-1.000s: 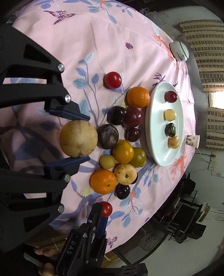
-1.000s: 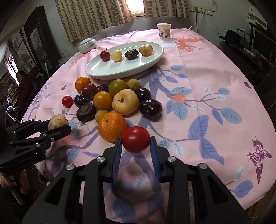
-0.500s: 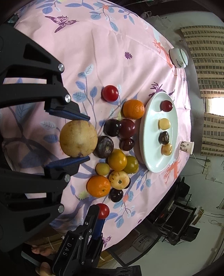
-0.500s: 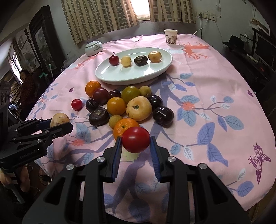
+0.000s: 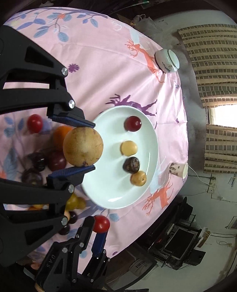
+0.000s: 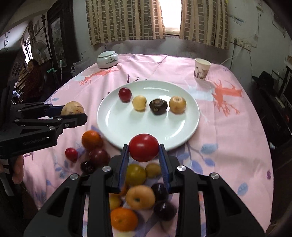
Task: Organize fruits
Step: 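Place both fruits on the white plate and open both tools, then grasp the orange mandarin with the right tool, then grasp the dark purple fruit with the left tool while the right tool holds the mandarin, then carry both fruits onto the white plate and open both tools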
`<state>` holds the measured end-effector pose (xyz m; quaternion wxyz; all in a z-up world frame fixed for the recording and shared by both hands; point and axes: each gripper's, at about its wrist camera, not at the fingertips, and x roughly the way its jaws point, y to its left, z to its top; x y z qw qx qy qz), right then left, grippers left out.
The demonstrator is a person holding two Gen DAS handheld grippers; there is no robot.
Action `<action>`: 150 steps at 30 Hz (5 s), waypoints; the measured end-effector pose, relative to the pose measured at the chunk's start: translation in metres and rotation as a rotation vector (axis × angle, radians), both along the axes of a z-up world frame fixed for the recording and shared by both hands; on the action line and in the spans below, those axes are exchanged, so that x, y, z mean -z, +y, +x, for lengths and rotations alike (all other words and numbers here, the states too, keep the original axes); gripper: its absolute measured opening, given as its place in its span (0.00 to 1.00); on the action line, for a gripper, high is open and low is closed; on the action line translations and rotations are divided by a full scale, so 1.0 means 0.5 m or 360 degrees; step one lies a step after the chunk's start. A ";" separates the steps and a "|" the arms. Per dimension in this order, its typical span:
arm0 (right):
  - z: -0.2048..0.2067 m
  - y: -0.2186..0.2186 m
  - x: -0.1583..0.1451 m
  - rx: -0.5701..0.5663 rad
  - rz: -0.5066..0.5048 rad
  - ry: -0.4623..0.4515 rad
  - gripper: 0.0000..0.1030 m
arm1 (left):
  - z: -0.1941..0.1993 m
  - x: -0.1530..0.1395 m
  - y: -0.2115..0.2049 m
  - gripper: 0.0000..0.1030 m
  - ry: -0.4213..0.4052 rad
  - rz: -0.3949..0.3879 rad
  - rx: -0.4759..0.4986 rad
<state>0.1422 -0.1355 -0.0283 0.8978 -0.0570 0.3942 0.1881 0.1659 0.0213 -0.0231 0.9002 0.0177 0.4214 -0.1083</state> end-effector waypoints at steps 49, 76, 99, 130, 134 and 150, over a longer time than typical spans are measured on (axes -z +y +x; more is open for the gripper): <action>-0.261 -0.085 0.122 0.0251 0.0175 0.0322 0.65 | -0.303 0.076 0.099 0.95 -0.0050 -0.0076 -0.0202; -0.240 -0.089 0.116 0.0275 0.0185 0.0233 0.43 | -0.243 0.145 -0.022 0.94 0.0084 0.0010 0.0002; -0.264 -0.156 0.102 0.0298 0.0373 0.0248 0.43 | -0.201 0.163 -0.077 0.40 0.0135 -0.0022 0.0025; 0.008 -0.020 -0.013 0.0012 0.0141 0.0071 0.43 | 0.047 -0.029 -0.006 0.40 -0.0020 0.0017 -0.0074; 0.134 0.014 -0.018 -0.0017 0.0087 0.0017 0.43 | 0.197 -0.026 -0.029 0.40 0.0028 0.0009 -0.0096; 0.364 0.053 0.079 -0.0015 -0.0034 0.0202 0.45 | 0.397 0.081 -0.056 0.41 0.0258 -0.0011 -0.0140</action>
